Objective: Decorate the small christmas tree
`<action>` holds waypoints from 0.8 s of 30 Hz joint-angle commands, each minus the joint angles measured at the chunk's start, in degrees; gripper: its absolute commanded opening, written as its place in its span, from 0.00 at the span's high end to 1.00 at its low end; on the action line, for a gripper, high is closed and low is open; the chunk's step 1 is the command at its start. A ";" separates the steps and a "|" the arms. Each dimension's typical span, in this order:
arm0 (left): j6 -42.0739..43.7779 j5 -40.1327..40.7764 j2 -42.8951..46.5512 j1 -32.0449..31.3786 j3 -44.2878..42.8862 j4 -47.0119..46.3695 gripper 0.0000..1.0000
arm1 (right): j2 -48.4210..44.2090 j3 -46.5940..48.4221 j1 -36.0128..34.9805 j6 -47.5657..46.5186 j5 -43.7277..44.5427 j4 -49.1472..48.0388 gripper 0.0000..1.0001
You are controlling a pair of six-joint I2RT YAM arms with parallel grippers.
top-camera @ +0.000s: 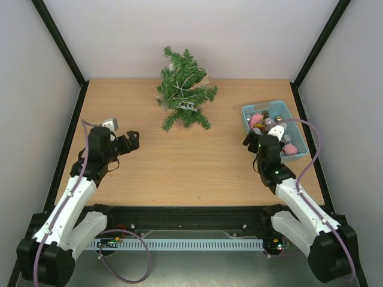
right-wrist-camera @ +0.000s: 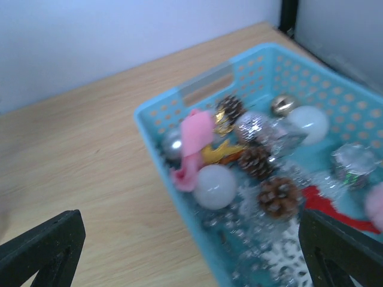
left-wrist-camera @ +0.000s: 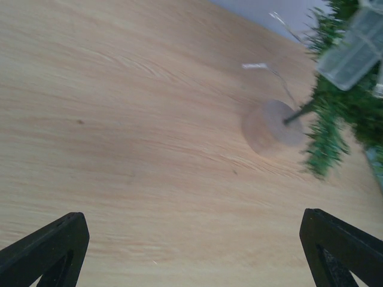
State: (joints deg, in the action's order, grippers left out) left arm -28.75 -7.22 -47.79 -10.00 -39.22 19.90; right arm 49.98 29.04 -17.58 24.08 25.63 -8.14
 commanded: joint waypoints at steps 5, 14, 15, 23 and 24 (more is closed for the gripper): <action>11.53 12.11 0.28 1.12 12.12 -28.86 0.01 | 1.39 -18.02 0.59 -8.43 14.33 -35.39 0.01; 21.68 21.59 -8.99 1.55 23.27 -54.04 0.00 | 18.96 -24.02 7.29 -9.37 8.89 -58.99 0.01; 22.52 21.76 -10.88 1.89 23.99 -56.77 0.01 | 21.10 -23.71 8.33 -9.23 8.60 -61.04 0.01; 25.22 17.32 -25.53 5.32 26.12 -74.63 0.01 | 31.25 -21.52 16.51 -6.66 1.08 -68.64 0.01; 25.19 17.59 -26.41 5.46 25.69 -75.36 0.01 | 30.22 -20.24 16.57 -6.48 -0.14 -63.92 0.02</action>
State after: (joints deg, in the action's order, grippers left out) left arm -6.17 11.57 -70.76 -5.23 -12.99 -41.91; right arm 78.26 7.25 -2.74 14.83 30.00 -71.53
